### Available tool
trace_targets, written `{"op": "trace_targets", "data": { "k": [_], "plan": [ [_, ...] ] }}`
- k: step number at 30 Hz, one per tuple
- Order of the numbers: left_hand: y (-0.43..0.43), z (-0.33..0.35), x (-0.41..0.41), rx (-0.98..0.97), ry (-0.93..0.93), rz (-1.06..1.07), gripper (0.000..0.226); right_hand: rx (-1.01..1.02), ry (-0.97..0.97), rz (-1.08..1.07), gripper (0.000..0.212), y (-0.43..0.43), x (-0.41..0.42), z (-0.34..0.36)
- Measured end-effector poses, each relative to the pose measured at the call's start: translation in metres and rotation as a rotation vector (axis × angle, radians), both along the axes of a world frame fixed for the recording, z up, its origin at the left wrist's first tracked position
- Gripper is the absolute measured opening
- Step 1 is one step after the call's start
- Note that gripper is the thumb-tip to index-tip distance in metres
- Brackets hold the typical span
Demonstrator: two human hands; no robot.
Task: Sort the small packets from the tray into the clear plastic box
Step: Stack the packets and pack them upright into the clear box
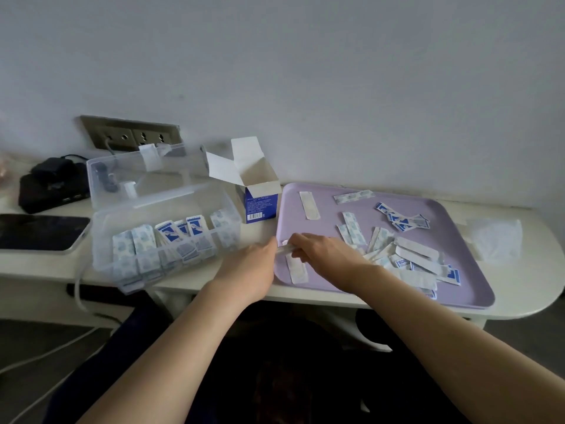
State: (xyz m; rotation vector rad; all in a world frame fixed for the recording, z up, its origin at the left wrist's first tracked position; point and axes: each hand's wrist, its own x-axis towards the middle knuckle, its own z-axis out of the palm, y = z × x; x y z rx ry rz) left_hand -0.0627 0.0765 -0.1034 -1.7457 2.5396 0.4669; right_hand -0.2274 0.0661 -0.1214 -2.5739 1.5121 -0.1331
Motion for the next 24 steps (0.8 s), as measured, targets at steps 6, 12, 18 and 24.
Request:
{"op": "trace_targets", "data": {
  "k": [6,12,18,24],
  "plan": [
    [0.011,0.013,0.023,-0.065,-0.068,-0.033,0.015,-0.017,-0.158,-0.018,0.023,0.009,0.015,-0.004],
    [0.016,0.025,0.047,-0.153,-0.097,-0.073,0.032,-0.239,-0.168,0.098,0.017,0.020,0.047,0.011],
    [0.015,0.037,0.083,-0.286,0.087,0.040,0.016,-0.267,-0.174,0.041,0.023,0.015,0.079,0.042],
    [0.019,0.050,0.127,-0.412,0.328,0.141,0.009,-0.317,-0.229,0.129,0.038,0.006,0.121,0.070]
  ]
}}
